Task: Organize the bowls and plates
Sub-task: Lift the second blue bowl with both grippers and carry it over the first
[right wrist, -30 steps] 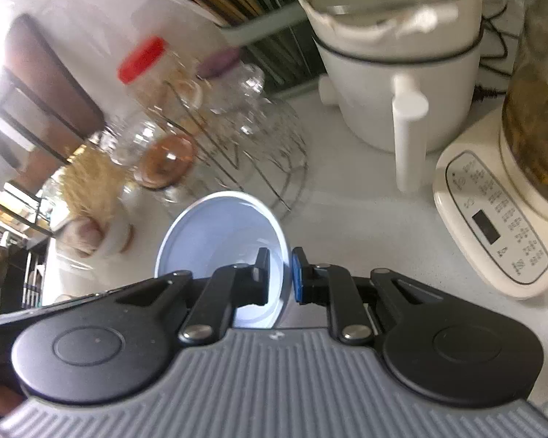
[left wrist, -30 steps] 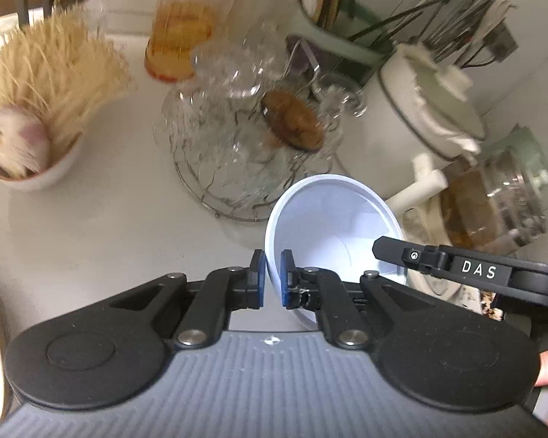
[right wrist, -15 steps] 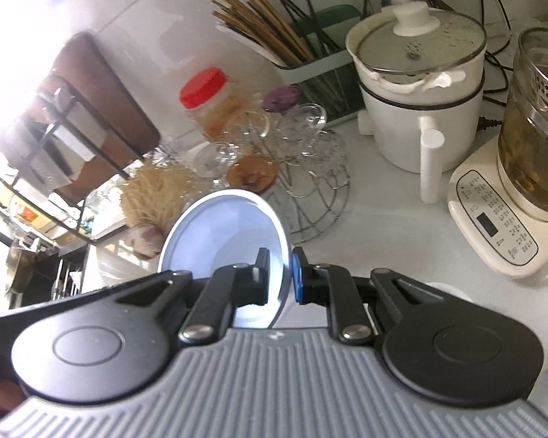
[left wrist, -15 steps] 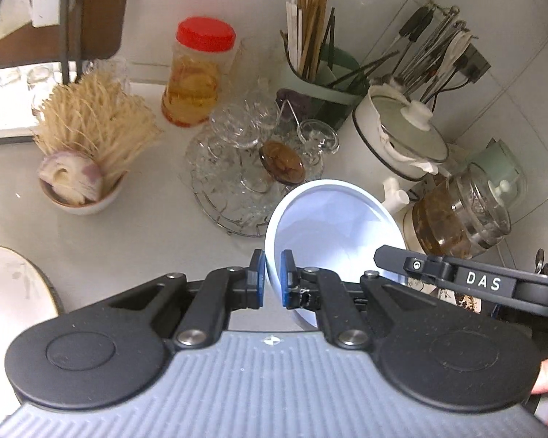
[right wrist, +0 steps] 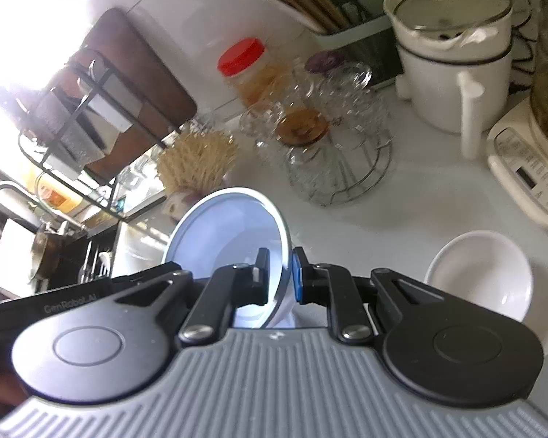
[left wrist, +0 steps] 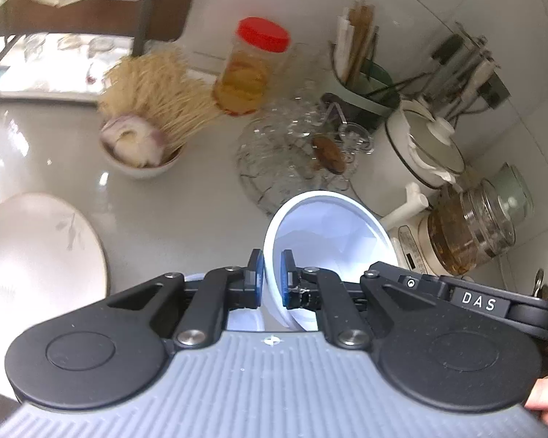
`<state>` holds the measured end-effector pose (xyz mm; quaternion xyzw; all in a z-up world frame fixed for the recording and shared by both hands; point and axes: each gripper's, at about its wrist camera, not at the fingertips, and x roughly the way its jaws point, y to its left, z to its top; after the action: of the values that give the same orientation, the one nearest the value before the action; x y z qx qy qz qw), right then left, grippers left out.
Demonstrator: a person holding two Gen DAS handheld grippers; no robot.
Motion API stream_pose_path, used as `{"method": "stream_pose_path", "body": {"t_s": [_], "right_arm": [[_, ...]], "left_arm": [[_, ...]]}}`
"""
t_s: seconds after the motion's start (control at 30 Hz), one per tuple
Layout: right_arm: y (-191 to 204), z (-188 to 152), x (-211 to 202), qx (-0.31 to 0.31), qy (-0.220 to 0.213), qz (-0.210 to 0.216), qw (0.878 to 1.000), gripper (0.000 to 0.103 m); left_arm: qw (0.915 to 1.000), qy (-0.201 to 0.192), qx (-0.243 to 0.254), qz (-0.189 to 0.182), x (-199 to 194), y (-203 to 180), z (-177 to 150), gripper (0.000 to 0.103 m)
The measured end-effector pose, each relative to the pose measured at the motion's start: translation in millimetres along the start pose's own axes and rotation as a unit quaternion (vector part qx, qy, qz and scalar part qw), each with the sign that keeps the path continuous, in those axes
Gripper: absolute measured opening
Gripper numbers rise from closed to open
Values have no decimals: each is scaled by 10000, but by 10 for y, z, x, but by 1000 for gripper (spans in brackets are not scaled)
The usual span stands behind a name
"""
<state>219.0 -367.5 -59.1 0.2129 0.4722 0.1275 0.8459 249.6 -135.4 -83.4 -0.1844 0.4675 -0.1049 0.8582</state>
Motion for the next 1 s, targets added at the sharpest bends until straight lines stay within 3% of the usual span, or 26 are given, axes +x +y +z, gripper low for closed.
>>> {"method": "stream_pose_path", "body": {"t_s": [0.3, 0.6, 1.0], "right_arm": [[268, -158, 191, -338, 199, 148, 9991, 15], [281, -410, 482, -360, 394, 126, 9985, 15], [167, -571, 705, -455, 517, -81, 9976, 15]], "left_arm": [[9991, -77, -362, 185, -122, 387, -198, 10], [9975, 90, -619, 335, 37, 754, -421, 10], [9965, 237, -722, 360, 293, 874, -678, 10]]}}
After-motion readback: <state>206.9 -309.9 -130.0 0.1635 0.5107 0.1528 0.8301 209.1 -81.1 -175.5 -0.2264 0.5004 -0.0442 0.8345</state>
